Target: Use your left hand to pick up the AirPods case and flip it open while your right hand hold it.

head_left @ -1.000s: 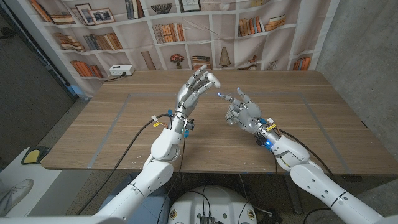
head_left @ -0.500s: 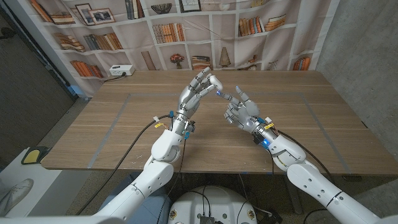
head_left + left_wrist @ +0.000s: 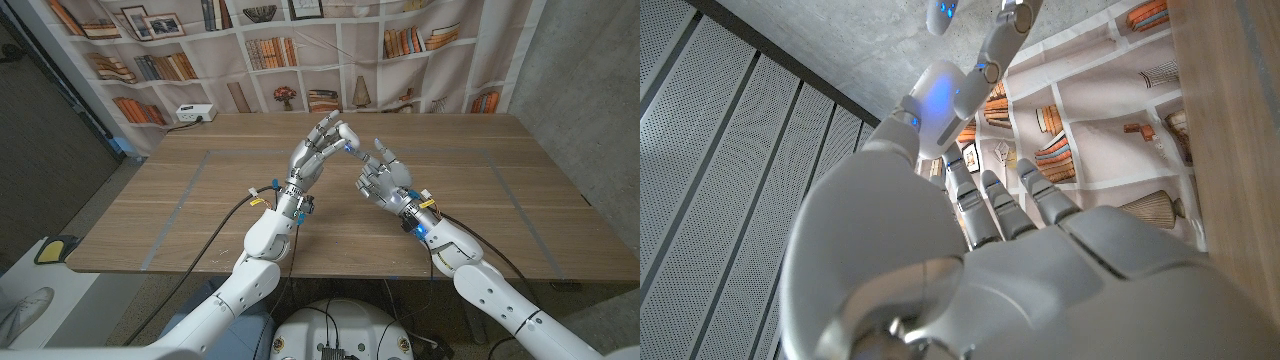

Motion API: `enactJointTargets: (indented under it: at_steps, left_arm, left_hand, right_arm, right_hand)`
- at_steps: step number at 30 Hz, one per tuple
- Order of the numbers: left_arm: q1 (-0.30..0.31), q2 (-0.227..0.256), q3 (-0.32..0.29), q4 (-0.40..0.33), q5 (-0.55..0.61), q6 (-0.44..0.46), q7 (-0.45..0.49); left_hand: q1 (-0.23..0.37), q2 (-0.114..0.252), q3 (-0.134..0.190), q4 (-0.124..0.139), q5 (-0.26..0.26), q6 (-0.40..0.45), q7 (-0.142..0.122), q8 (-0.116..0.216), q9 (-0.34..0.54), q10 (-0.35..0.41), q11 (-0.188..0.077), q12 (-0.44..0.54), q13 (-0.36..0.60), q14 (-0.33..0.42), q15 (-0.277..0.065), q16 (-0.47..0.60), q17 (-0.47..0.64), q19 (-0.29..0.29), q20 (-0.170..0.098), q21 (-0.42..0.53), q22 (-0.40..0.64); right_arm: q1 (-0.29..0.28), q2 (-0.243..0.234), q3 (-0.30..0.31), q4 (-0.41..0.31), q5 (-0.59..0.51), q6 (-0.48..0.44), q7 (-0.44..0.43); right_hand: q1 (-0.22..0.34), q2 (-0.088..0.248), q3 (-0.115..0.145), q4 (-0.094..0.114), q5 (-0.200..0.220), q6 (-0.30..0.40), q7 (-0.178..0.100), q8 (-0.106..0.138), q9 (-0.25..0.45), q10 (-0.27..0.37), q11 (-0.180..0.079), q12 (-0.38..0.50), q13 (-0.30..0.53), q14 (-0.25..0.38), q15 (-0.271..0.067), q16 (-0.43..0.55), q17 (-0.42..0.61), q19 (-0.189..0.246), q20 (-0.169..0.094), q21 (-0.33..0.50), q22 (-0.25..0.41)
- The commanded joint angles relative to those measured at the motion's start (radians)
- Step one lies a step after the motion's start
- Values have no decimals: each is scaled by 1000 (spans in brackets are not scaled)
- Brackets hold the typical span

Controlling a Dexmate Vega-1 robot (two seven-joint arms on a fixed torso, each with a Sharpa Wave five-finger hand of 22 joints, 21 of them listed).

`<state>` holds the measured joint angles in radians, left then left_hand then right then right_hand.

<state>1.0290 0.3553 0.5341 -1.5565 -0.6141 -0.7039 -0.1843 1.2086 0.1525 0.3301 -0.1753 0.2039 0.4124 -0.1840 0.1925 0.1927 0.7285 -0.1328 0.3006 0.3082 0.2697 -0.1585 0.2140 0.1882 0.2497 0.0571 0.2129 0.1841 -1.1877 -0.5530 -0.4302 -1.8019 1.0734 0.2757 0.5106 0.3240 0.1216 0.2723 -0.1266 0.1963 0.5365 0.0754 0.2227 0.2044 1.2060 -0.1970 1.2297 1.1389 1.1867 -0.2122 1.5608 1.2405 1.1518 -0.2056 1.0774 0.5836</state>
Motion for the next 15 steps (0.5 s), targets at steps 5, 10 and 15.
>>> enactJointTargets:
  at_steps: [5,10,15]
  left_arm:
    - [-12,-8,4,27,-23,7,-37]
    - [-16,-10,6,35,-31,11,-49]
    - [-24,-17,13,48,-93,25,-101]
  left_hand:
    - [16,4,7,4,9,-2,0,5,4,90,-90,2,107,0,0,-4,5,-9,-2,-3,2]
    - [18,4,8,4,9,-1,1,5,4,91,-90,2,108,-1,-1,-5,5,-9,-2,-3,2]
    - [21,5,10,5,10,0,-1,6,4,92,-90,1,108,0,-2,-4,5,-11,-1,-3,2]
  right_arm:
    - [12,42,-16,16,17,-3,17]
    - [20,51,-21,23,19,-6,25]
    - [27,57,-24,24,17,-7,27]
  right_hand:
    - [-2,1,21,-1,6,16,2,-11,-1,10,0,-5,1,9,2,5,2,1,-5,11,-6]
    - [-8,-3,31,0,6,14,5,-16,-2,11,0,-12,-5,6,2,5,2,-3,-2,15,-11]
    - [-14,-7,40,0,5,13,5,-20,-2,12,0,-17,-7,3,2,4,2,-7,-2,17,-18]
